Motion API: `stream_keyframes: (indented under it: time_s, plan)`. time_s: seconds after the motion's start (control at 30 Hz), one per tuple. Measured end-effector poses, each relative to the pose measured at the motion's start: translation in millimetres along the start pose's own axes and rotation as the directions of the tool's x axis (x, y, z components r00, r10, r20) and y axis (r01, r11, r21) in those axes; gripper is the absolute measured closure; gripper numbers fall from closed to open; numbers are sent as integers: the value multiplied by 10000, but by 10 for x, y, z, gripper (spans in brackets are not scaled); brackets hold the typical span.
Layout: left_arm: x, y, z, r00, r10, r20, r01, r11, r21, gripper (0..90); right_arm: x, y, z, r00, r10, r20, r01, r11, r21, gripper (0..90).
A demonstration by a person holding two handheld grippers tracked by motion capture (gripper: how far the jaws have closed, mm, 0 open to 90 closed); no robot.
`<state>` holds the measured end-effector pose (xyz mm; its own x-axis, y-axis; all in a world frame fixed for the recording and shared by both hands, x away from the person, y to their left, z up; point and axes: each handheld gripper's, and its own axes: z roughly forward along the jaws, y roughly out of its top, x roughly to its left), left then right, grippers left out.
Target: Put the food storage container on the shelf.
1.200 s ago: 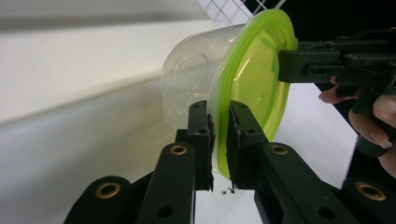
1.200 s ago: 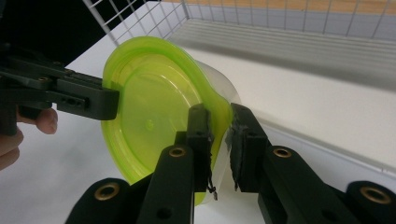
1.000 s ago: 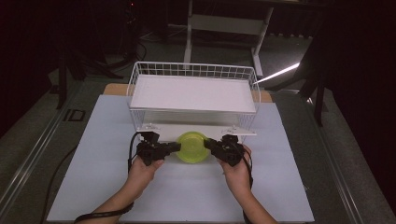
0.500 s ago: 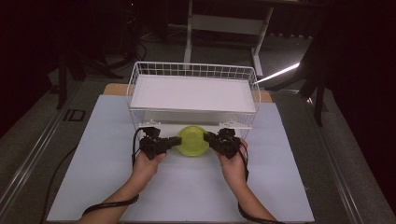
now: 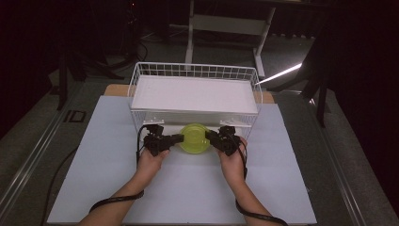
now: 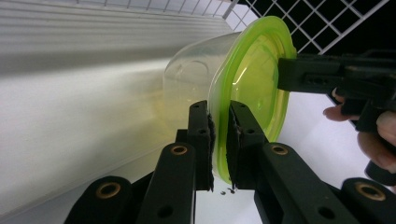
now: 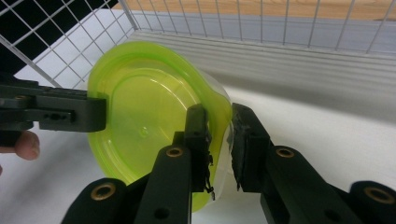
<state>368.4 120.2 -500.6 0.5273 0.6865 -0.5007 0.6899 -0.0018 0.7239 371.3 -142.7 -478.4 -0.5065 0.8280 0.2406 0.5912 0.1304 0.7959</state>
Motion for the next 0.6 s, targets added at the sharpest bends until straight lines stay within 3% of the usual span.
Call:
stream_keyframes:
  time_s: [0.13, 0.3, 0.37, 0.43, 0.53, 0.6]
  plan:
    - [24, 16, 4, 9999, -62, -108, 62, 10000, -13, 815, 15, 5, 8, 10000, -51, 19, 51, 9999, -90, 779]
    - [46, 31, 28, 9989, -455, 85, 457, 9986, -267, 805, 2, 19, 43, 9999, 69, 148, -67, 9999, -118, 737]
    - [22, 42, 39, 9989, -425, -187, 418, 9986, -330, 797, 1, 11, 58, 9992, -55, 385, 62, 9998, -200, 709]
    - [24, 59, 47, 9991, -412, -110, 409, 9987, -318, 797, -9, 2, 60, 9978, -256, 613, 286, 9984, -484, 705]
    - [12, 86, 65, 9992, -348, -203, 339, 9985, -428, 788, -34, -7, 80, 9978, -36, 658, 76, 9981, -612, 725]
    - [-6, 96, 76, 9980, -241, -585, 210, 9984, -532, 771, -16, 1, 102, 9973, -8, 732, 50, 9983, -576, 744]
